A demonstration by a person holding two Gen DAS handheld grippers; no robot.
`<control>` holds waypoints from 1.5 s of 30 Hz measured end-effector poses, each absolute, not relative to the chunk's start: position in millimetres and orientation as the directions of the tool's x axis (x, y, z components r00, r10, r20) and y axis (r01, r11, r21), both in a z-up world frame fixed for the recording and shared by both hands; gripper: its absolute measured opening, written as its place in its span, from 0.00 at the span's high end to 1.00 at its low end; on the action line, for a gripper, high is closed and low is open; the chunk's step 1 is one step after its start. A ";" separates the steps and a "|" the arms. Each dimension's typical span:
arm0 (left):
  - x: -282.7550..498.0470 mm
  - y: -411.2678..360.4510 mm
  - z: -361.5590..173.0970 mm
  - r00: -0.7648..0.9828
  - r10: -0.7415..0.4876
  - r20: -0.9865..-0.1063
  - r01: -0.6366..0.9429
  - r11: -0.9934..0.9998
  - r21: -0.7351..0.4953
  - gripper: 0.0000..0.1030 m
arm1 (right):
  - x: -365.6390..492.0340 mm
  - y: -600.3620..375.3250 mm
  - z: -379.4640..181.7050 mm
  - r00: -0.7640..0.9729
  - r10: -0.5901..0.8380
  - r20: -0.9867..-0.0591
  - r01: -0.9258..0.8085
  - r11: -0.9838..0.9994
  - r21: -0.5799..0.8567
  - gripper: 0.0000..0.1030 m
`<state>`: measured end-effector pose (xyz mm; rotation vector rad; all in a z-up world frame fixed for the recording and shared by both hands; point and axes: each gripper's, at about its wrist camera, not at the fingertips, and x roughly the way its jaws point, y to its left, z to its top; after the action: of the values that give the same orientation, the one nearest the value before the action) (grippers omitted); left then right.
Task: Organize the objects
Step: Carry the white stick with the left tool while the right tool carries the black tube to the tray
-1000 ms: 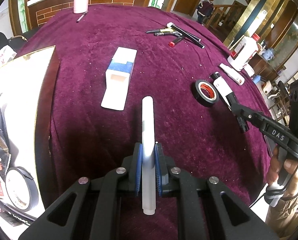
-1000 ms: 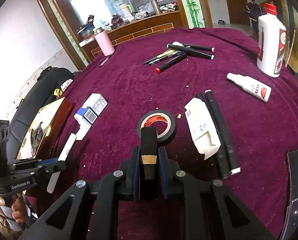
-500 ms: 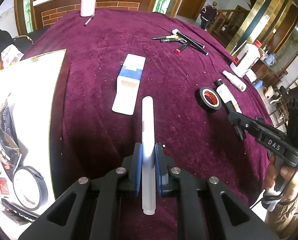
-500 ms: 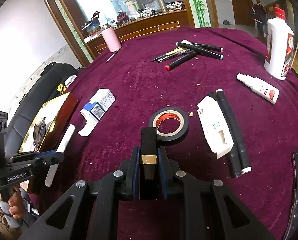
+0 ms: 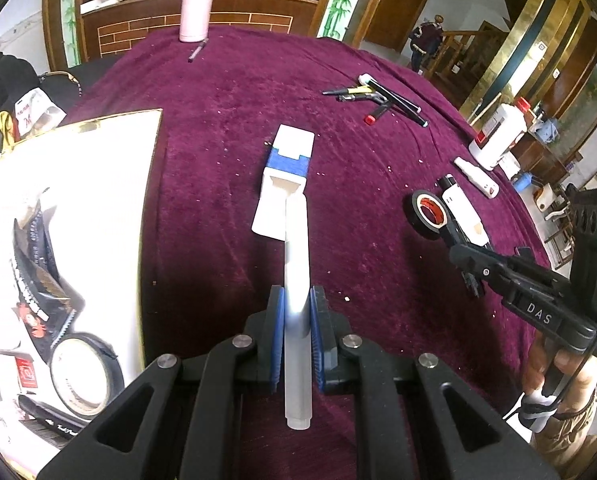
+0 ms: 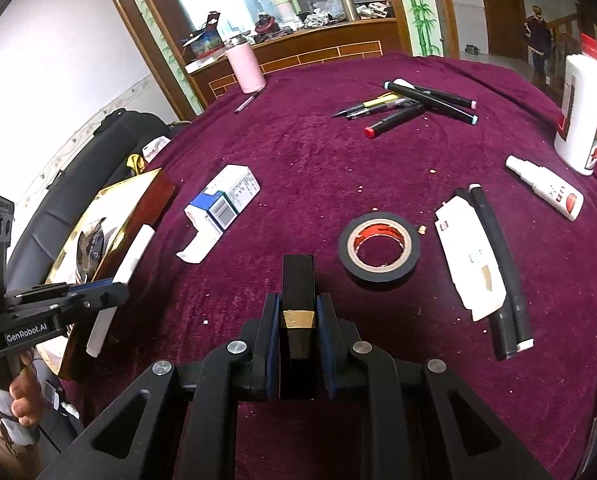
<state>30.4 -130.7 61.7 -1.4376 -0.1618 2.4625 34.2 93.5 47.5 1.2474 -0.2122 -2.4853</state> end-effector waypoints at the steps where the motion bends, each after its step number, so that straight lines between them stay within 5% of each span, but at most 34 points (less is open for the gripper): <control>1: 30.7 -132.4 62.8 -0.466 0.296 -0.834 -0.183 -0.954 -0.236 0.88 | 34.1 92.1 47.6 -0.550 -0.374 -0.747 0.244 -0.927 0.284 0.81; 45: 47.2 -218.4 87.6 -0.557 0.180 -0.810 -0.016 -0.978 -0.207 0.88 | 28.5 31.2 59.3 -0.519 -0.435 -0.735 0.374 -0.890 0.262 0.81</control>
<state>47.2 -218.4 87.6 -1.4173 -0.2669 2.6643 28.5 31.2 59.3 1.1861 -0.0976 -2.3932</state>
